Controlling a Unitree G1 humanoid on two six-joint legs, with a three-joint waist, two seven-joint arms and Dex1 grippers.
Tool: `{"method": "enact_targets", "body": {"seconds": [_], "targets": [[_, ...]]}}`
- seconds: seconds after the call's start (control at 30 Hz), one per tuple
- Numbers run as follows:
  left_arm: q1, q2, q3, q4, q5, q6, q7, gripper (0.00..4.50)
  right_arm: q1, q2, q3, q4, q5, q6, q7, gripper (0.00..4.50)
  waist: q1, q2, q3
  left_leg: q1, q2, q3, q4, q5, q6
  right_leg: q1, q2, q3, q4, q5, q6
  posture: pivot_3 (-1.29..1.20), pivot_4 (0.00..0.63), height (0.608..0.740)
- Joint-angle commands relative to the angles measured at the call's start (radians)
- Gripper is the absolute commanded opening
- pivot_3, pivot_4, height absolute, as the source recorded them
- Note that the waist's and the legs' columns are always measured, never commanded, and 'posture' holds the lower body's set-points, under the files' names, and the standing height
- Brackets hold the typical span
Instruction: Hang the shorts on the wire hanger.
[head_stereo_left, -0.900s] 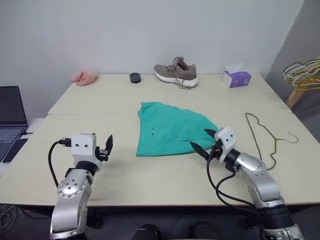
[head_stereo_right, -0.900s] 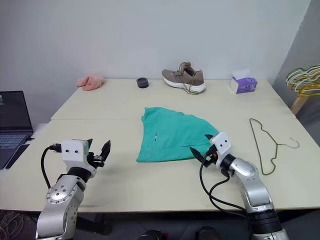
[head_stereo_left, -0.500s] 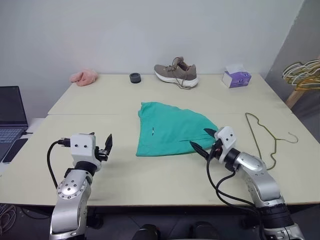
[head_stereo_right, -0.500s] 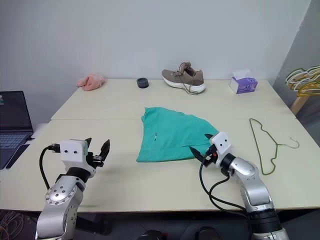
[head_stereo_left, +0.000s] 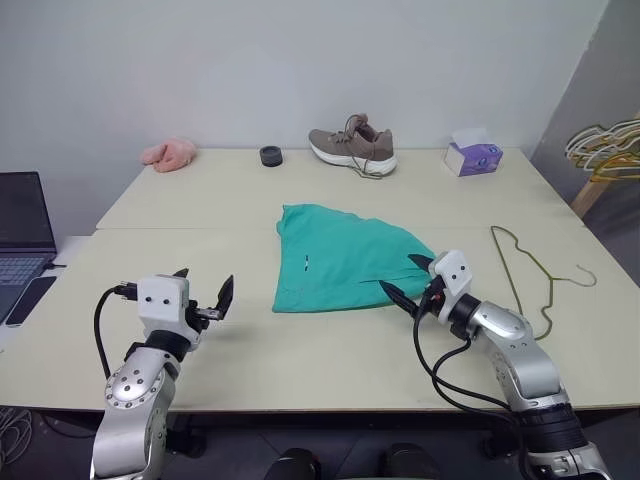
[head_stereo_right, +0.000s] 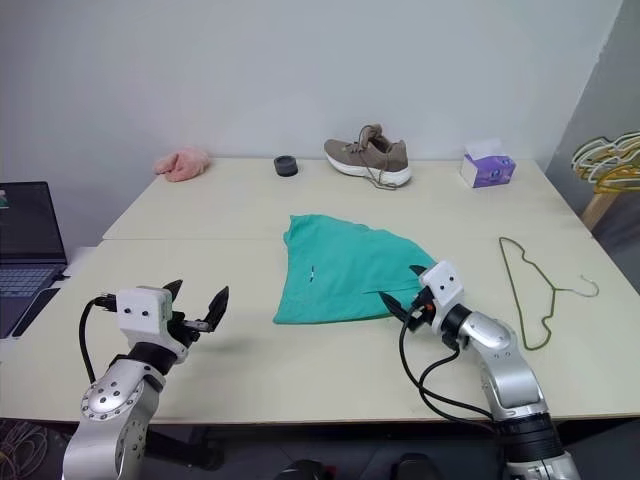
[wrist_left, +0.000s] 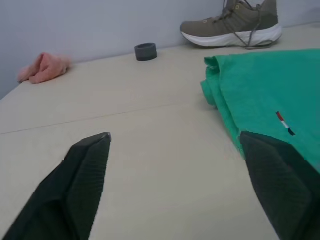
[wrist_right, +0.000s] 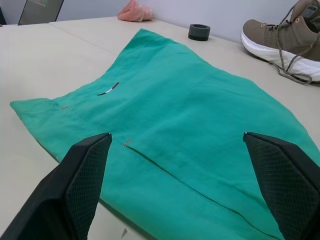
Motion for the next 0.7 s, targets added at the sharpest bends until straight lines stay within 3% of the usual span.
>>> {"method": "enact_targets", "body": {"seconds": [0.03, 0.17, 0.4, 0.7], "targets": [[0.005, 0.043, -0.041, -0.044, -0.033, -0.003, -0.086, 4.48, -0.018, -0.025, 0.002, -0.034, 0.021, -0.007, 0.047, 4.5, 0.0, 0.0, 0.0, 0.0, 0.0, 0.0, 0.0, 0.0, 0.0, 0.0, 0.0, 0.0, 0.0, 0.0, 0.0, -0.02, 0.0, 0.74], [0.011, 0.126, -0.117, -0.049, -0.029, 0.013, -0.2, 4.48, -0.017, -0.085, 0.031, -0.088, 0.054, 0.027, 0.156, 4.5, -0.001, 0.0, 0.0, 0.0, 0.0, 0.001, 0.0, 0.0, 0.0, 0.0, 0.0, 0.0, 0.0, 0.0, -0.001, -0.03, 0.0, 0.74], [-0.072, 0.266, -0.256, 0.025, 0.062, -0.026, -0.334, 4.48, 0.021, -0.314, 0.114, -0.288, 0.153, 0.17, 0.42, 4.5, -0.003, 0.001, 0.0, 0.0, 0.001, 0.0, 0.0, 0.0, 0.0, 0.0, 0.001, 0.0, -0.001, 0.0, -0.001, -0.07, 0.0, 0.74], [-0.331, 0.254, -0.422, 0.373, 0.235, -0.191, -0.359, 4.48, 0.001, -0.352, 0.098, -0.329, 0.155, 0.185, 0.411, 4.5, -0.011, 0.0, 0.0, -0.001, 0.002, 0.002, 0.001, 0.0, 0.0, 0.0, 0.001, 0.0, -0.001, 0.002, 0.0, -0.12, 0.0, 0.74]]}}
